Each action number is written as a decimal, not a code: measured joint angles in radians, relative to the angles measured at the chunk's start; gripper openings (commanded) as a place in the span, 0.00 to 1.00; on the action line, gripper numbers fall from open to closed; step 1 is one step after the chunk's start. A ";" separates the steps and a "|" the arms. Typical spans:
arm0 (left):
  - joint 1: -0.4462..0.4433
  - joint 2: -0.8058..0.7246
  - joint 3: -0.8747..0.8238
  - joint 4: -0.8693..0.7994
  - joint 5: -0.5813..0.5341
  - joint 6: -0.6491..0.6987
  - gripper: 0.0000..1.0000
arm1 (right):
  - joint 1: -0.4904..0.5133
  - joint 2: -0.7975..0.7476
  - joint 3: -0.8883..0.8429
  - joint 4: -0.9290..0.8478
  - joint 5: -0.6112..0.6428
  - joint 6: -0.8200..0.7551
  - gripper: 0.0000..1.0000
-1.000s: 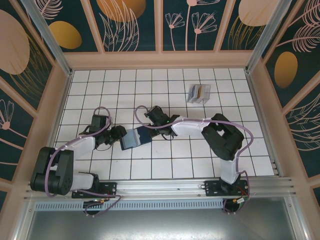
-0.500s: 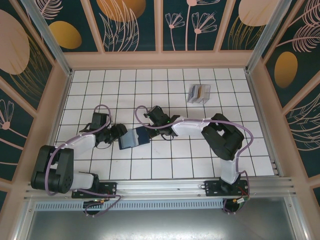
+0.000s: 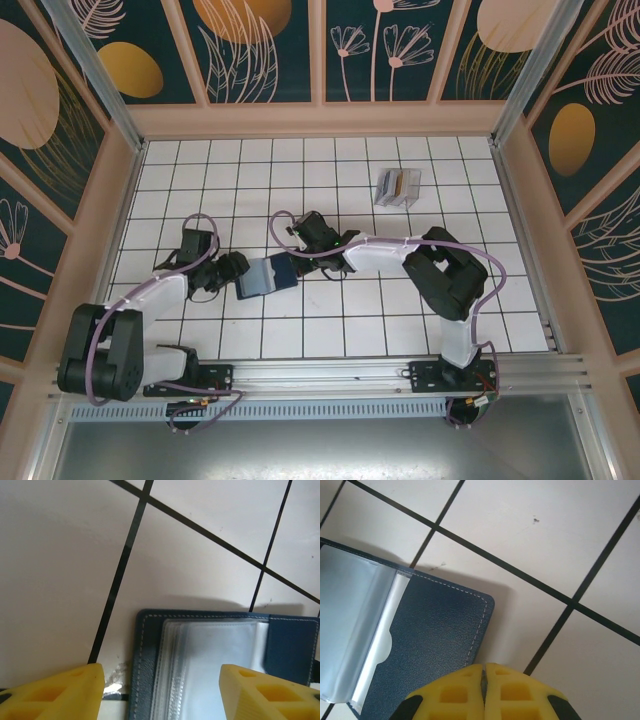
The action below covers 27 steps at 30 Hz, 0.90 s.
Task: Put the credit cards into the card holder
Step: Close the card holder at the center of the table.
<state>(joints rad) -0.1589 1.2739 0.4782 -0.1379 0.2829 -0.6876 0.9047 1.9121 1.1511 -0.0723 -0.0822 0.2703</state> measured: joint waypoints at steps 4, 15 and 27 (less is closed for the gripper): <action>0.000 0.001 -0.009 0.029 0.054 -0.014 0.55 | 0.000 0.003 0.000 0.024 -0.029 0.009 0.00; 0.000 0.016 -0.002 0.082 0.119 -0.048 0.50 | -0.017 0.039 -0.007 0.077 -0.095 0.081 0.00; -0.076 -0.043 0.060 0.212 0.242 -0.161 0.45 | -0.037 0.040 -0.102 0.320 -0.291 0.229 0.00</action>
<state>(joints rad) -0.2352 1.2308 0.5377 0.0738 0.5247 -0.8482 0.8673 1.9518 1.0492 0.2481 -0.3733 0.4988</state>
